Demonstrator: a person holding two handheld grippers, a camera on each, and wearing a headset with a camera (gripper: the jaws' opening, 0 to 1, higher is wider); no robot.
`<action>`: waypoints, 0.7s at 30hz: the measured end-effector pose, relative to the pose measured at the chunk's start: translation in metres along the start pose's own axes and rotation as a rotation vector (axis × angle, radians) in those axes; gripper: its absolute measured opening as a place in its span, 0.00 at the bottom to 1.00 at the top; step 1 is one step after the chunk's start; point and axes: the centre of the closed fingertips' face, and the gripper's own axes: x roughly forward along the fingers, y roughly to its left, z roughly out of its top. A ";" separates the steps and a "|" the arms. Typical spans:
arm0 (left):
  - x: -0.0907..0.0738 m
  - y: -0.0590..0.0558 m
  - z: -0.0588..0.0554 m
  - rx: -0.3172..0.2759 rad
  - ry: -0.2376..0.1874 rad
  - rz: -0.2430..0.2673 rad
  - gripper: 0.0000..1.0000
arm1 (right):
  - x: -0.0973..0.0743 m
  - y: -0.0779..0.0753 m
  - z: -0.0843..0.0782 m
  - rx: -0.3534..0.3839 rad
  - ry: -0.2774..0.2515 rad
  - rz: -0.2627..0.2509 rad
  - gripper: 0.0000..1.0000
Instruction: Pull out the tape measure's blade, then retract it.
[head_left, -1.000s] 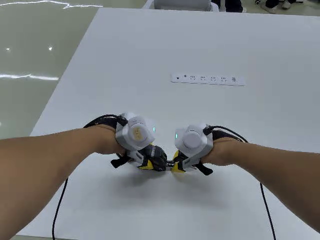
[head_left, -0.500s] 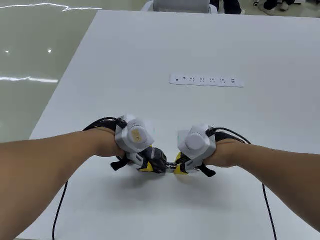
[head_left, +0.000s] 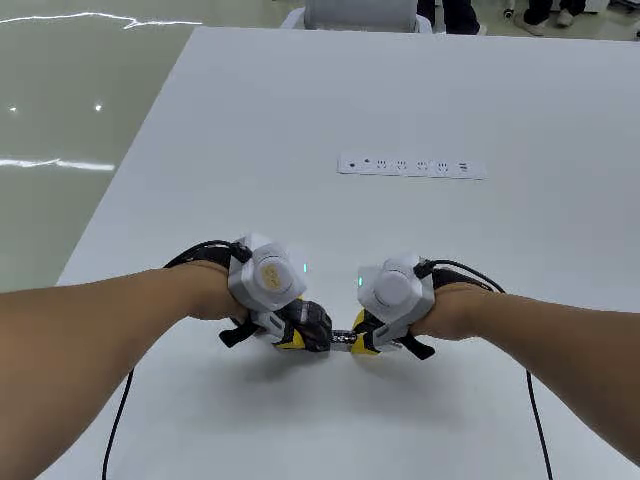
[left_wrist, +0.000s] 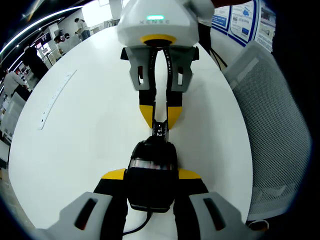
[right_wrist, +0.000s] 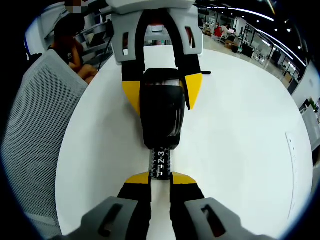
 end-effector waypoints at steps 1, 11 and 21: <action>0.000 0.000 0.000 0.000 -0.001 0.000 0.30 | 0.000 0.000 0.000 -0.001 0.001 0.000 0.12; 0.000 -0.001 0.001 -0.008 -0.006 0.000 0.31 | -0.004 0.001 -0.005 0.000 0.007 0.000 0.12; 0.000 0.000 0.001 -0.002 -0.011 -0.001 0.30 | -0.006 0.001 -0.009 0.001 0.011 0.005 0.12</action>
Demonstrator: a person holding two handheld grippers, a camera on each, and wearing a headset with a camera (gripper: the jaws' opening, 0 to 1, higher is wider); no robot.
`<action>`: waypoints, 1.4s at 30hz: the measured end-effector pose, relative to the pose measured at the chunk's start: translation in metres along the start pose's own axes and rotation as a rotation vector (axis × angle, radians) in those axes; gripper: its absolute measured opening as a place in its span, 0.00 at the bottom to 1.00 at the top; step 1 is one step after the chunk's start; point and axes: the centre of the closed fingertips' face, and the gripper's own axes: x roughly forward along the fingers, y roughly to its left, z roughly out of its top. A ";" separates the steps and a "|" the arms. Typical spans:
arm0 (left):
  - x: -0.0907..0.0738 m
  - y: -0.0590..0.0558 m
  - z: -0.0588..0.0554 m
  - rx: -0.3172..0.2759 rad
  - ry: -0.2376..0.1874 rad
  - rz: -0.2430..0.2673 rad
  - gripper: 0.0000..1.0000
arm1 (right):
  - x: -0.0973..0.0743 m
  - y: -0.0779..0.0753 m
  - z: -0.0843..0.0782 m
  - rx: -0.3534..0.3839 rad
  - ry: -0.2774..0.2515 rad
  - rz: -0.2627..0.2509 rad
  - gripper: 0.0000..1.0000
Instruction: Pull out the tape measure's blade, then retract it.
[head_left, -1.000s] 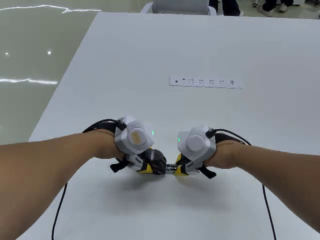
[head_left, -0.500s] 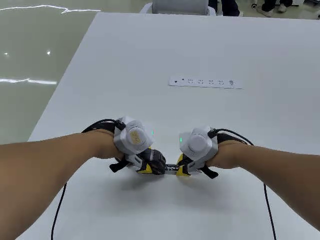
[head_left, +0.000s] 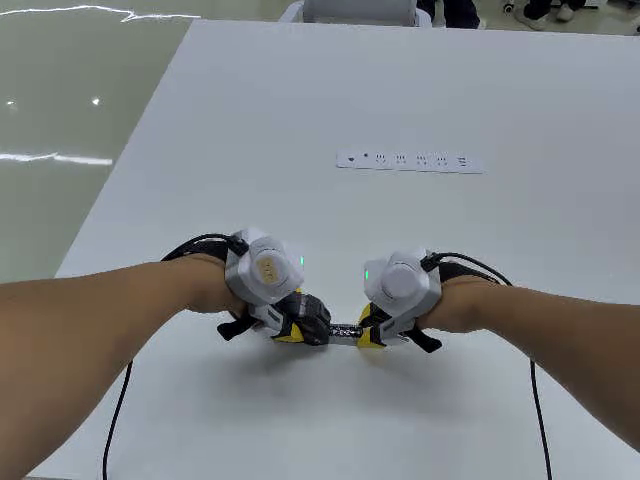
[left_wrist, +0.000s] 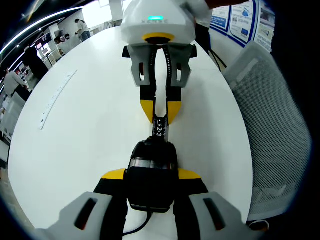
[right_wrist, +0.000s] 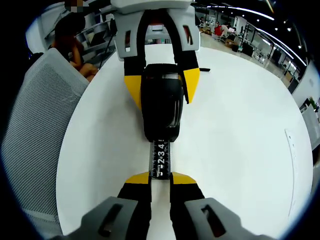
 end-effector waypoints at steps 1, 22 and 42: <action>0.000 0.000 0.000 0.000 0.000 0.000 0.30 | 0.000 0.000 0.000 0.000 0.001 0.000 0.12; 0.000 0.001 0.000 -0.008 -0.009 0.010 0.31 | -0.004 0.000 -0.008 0.004 0.005 -0.001 0.11; 0.000 0.000 -0.001 -0.015 -0.017 0.015 0.31 | -0.007 -0.001 -0.013 0.000 0.006 -0.005 0.12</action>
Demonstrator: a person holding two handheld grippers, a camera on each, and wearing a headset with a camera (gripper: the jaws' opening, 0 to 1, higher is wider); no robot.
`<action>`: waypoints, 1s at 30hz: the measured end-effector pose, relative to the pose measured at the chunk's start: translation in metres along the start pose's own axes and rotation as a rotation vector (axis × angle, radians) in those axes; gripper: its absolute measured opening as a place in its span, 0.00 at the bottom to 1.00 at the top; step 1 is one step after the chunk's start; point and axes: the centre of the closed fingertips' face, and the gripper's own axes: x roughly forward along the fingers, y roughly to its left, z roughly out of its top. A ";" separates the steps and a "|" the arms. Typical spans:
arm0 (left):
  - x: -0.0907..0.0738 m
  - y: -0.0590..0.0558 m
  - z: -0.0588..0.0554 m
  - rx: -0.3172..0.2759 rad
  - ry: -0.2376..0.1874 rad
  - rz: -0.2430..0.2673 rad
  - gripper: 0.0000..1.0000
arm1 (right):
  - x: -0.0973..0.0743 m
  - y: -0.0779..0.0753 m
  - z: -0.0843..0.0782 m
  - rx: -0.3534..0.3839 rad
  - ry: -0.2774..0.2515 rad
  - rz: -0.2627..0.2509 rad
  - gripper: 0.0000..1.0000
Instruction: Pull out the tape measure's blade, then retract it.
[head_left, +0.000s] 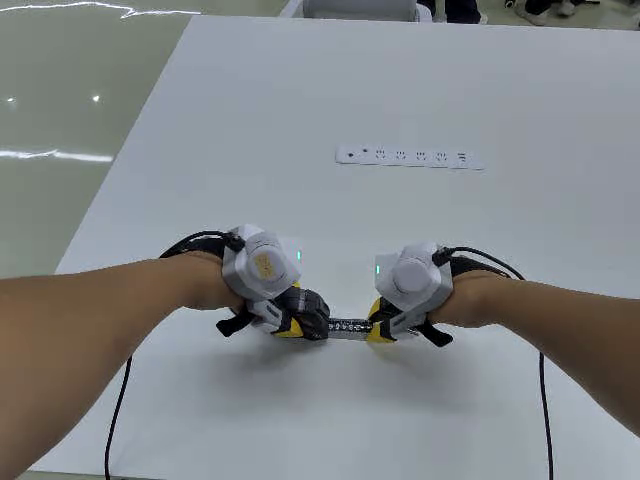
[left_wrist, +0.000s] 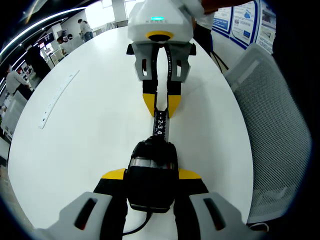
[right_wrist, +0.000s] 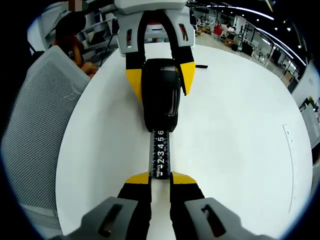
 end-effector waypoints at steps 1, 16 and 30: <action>0.000 0.000 0.000 -0.001 0.000 0.000 0.31 | 0.000 0.000 0.000 0.001 0.000 0.000 0.12; -0.001 -0.001 0.001 -0.001 0.002 0.005 0.31 | -0.004 0.000 -0.006 0.005 0.006 0.000 0.12; -0.001 0.000 0.001 -0.013 0.004 0.014 0.31 | -0.009 -0.002 -0.014 0.014 0.010 -0.002 0.12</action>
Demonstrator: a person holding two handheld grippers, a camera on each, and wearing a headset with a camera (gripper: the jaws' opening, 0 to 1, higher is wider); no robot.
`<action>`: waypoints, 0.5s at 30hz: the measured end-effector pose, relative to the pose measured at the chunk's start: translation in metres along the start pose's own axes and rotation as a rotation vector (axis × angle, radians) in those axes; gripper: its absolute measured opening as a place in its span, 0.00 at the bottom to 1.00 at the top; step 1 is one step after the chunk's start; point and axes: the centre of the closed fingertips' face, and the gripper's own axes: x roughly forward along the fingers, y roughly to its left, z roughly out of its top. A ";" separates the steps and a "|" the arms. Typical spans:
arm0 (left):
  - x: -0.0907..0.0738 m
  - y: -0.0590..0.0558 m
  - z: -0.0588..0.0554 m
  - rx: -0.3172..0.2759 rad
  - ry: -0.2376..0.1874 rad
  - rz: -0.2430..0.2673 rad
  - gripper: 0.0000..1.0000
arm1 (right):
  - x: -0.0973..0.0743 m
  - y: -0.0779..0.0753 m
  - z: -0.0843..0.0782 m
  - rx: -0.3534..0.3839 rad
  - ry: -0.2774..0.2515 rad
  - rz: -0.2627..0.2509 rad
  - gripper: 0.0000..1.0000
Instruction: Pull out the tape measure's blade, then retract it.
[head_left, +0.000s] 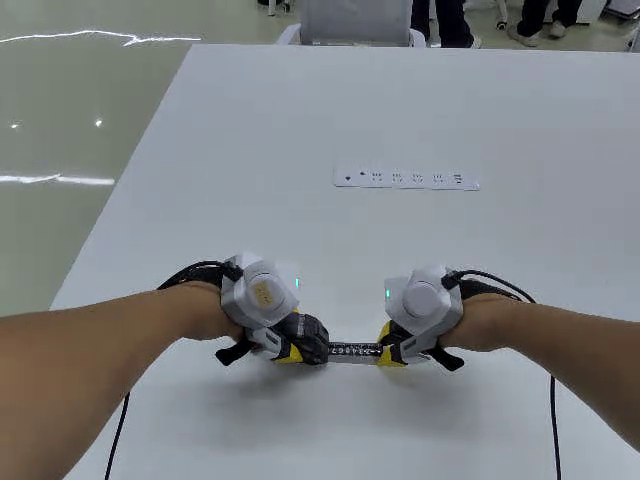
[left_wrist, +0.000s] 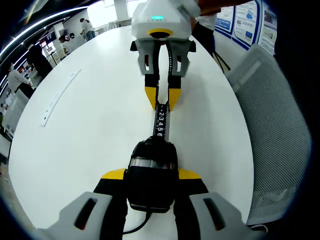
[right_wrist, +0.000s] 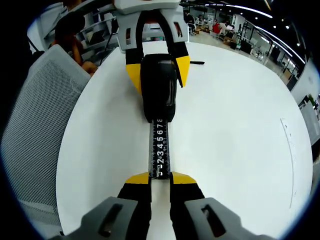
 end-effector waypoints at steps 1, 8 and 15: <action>0.000 0.000 0.000 0.000 0.000 0.001 0.31 | 0.000 0.000 0.000 -0.001 0.001 0.000 0.12; 0.000 0.001 0.000 -0.006 0.001 0.003 0.31 | -0.002 -0.001 -0.003 -0.002 0.001 -0.002 0.12; 0.001 0.002 -0.001 -0.006 0.003 0.004 0.31 | -0.004 0.000 -0.007 0.001 0.002 -0.005 0.12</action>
